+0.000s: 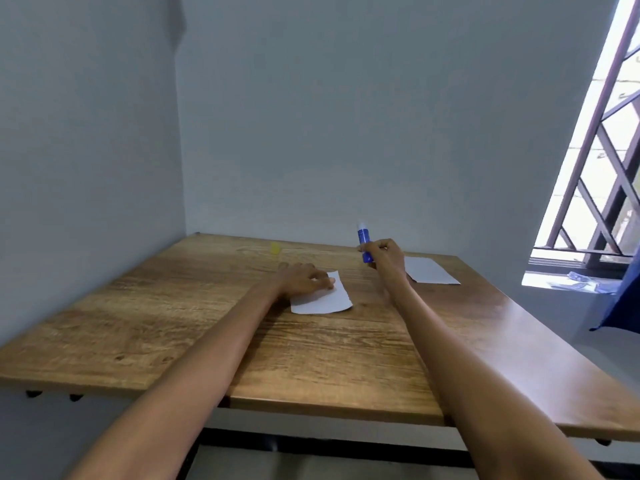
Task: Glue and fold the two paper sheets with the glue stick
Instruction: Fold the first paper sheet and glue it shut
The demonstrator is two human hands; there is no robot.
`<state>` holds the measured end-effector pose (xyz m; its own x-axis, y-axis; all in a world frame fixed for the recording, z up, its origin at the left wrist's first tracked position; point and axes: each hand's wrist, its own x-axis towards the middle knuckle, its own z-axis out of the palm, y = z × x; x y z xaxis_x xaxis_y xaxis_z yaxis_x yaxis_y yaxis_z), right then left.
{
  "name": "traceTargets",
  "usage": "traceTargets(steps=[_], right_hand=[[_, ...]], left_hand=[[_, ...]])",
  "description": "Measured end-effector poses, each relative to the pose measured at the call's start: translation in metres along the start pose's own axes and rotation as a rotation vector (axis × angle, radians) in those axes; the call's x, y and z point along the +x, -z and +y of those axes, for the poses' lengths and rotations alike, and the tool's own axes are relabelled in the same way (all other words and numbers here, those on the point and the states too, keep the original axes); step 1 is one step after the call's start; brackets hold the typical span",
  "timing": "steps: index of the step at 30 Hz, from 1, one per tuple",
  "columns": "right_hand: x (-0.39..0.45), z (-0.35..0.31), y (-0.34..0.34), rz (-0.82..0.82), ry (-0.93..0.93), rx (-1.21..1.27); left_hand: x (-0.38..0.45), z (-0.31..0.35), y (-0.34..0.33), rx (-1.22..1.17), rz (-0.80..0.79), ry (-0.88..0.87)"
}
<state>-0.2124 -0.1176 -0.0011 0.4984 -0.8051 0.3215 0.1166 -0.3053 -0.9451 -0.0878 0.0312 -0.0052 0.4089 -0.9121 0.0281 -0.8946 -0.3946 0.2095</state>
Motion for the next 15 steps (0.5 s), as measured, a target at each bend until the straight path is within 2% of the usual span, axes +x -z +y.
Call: traceTargets(steps=[2,5,8,12,15], right_hand=[[0.011,0.001,-0.010,-0.092,-0.022,-0.027],[0.030,0.009,-0.027,-0.226,0.038,-0.060],[0.050,0.028,-0.045,-0.240,0.044,-0.097],[0.074,0.047,-0.067,-0.168,0.049,-0.249],[0.089,0.049,-0.072,-0.166,0.051,-0.309]], left_hand=[[0.005,-0.001,0.005,-0.003,0.045,-0.031],[0.016,-0.010,0.015,-0.067,0.213,-0.019],[0.032,-0.031,0.019,-0.080,0.329,0.028],[0.057,-0.050,0.010,0.108,0.216,0.048],[0.071,-0.051,0.006,0.105,0.086,0.032]])
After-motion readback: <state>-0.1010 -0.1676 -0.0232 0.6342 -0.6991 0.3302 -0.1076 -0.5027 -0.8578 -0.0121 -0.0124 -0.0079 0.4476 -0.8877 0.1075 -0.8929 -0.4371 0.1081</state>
